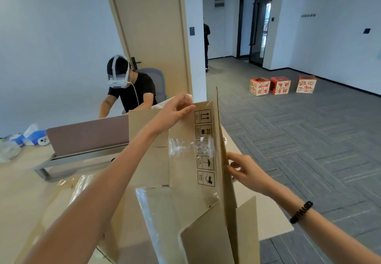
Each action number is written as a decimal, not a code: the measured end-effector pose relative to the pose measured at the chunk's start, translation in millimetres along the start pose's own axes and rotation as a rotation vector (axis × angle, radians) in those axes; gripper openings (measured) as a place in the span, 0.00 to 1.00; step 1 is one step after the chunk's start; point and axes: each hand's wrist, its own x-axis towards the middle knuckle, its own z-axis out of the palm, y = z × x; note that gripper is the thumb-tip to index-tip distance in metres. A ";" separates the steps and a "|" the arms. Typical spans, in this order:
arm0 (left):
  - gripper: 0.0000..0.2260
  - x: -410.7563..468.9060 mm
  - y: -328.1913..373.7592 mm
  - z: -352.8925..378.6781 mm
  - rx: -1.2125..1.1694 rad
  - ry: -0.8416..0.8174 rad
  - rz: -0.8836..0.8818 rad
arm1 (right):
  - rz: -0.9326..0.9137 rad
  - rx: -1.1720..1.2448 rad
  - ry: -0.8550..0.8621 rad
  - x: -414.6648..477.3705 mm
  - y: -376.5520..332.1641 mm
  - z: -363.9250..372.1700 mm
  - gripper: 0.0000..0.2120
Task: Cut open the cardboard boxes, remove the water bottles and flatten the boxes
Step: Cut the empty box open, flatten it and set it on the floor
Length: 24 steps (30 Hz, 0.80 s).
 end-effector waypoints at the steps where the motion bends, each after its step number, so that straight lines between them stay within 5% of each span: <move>1: 0.10 -2.7 1.2 -1.4 -0.024 -0.011 -0.013 | -0.009 -0.001 -0.007 -0.6 -0.6 0.1 0.15; 11: 0.10 -11.9 -1.9 -6.1 -0.126 0.126 -0.038 | -0.016 0.041 0.004 24.0 -15.8 -24.8 0.24; 15: 0.07 -15.9 1.6 -13.7 -0.144 0.149 -0.082 | -0.058 0.183 0.154 47.9 -41.0 -50.1 0.13; 18: 0.09 -18.4 0.5 -19.7 -0.095 0.146 -0.094 | -0.104 0.188 0.228 66.1 -76.3 -77.5 0.16; 24: 0.07 -22.9 19.3 -16.6 -0.103 0.104 -0.056 | -0.043 -0.008 -0.134 92.4 -139.3 -113.9 0.31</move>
